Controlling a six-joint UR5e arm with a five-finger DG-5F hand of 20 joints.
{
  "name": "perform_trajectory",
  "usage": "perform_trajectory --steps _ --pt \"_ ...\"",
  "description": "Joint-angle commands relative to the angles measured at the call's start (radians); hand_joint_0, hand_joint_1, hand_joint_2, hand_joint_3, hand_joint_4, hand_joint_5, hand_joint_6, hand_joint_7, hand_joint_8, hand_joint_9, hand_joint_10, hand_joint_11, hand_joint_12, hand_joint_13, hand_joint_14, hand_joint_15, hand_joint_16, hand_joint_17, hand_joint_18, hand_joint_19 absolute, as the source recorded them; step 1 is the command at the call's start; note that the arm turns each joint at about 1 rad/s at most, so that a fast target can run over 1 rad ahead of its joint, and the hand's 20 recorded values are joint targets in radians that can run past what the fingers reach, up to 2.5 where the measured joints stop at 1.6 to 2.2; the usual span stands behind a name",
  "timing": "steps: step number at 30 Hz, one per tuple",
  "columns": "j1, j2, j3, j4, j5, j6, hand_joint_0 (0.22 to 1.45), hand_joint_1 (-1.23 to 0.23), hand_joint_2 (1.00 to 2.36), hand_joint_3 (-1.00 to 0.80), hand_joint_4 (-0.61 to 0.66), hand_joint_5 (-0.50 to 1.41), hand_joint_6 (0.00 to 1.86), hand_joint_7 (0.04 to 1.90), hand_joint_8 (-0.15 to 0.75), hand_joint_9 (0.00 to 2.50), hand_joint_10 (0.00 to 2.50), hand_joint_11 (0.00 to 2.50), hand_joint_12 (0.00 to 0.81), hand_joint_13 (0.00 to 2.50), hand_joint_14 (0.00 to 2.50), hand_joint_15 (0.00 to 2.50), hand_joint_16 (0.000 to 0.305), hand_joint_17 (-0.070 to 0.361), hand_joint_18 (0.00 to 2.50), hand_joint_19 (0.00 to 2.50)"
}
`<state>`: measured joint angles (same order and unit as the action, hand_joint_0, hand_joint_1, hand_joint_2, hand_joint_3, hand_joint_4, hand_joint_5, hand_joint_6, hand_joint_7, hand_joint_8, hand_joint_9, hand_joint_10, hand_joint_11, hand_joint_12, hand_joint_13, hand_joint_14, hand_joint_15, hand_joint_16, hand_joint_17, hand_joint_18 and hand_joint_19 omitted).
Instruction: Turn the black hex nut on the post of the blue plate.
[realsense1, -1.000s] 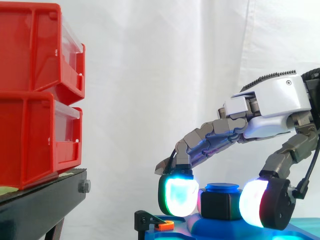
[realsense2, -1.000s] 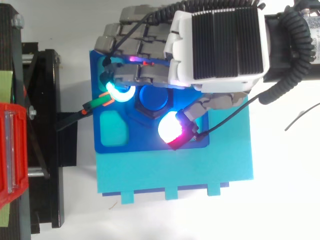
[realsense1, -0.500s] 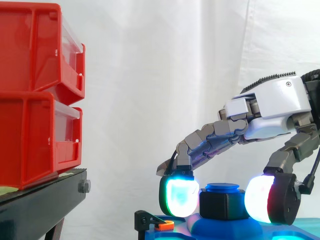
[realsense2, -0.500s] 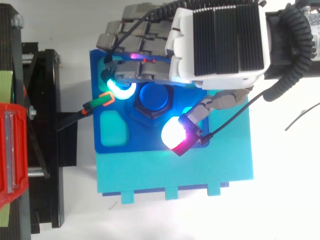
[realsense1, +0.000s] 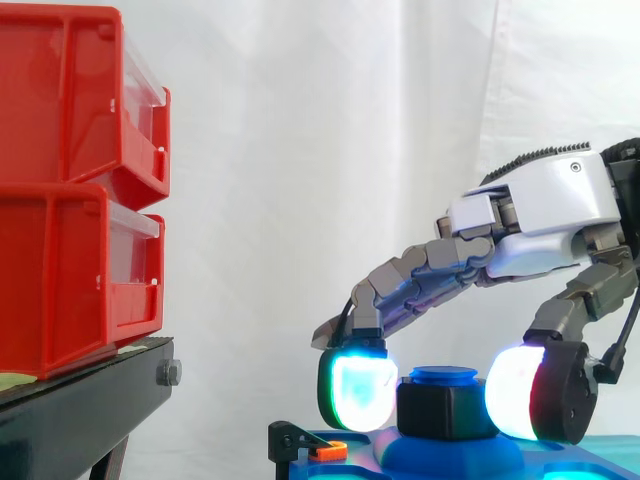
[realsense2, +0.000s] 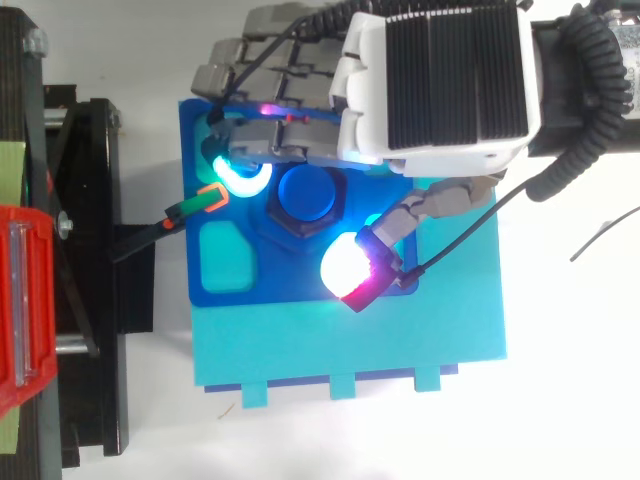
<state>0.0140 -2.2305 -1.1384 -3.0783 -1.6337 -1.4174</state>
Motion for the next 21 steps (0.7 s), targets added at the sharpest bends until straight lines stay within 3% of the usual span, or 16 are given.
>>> perform_trajectory --steps 1,9,15,17,21 --pt "0.0 0.0 0.0 0.0 0.0 0.0 0.35 -0.58 1.0 -0.5 0.31 -0.21 0.5 1.03 0.317 0.27 0.0 0.0 0.457 0.32 0.0 0.02 0.071 0.16 0.33 0.1" --pt "0.006 0.0 0.014 0.0 0.003 0.0 0.35 -0.54 1.0 -0.5 0.3 -0.22 0.5 0.99 0.32 0.27 0.0 0.0 0.461 0.31 0.0 0.02 0.072 0.162 0.32 0.1" --pt "0.011 0.0 0.118 -0.045 0.002 0.002 0.35 -0.51 1.0 -0.5 0.29 -0.22 0.5 0.96 0.321 0.26 0.0 0.0 0.463 0.3 0.0 0.01 0.072 0.163 0.31 0.1" --pt "0.009 0.0 0.131 -0.051 0.003 0.002 0.35 -0.49 1.0 -0.5 0.3 -0.22 0.5 0.96 0.321 0.26 0.0 0.0 0.464 0.3 0.0 0.01 0.072 0.163 0.31 0.11" --pt "0.011 0.002 0.189 -0.126 0.002 0.002 0.35 -0.45 1.0 -0.5 0.29 -0.22 0.5 0.95 0.321 0.25 0.0 0.0 0.462 0.28 0.0 0.01 0.072 0.161 0.3 0.1"
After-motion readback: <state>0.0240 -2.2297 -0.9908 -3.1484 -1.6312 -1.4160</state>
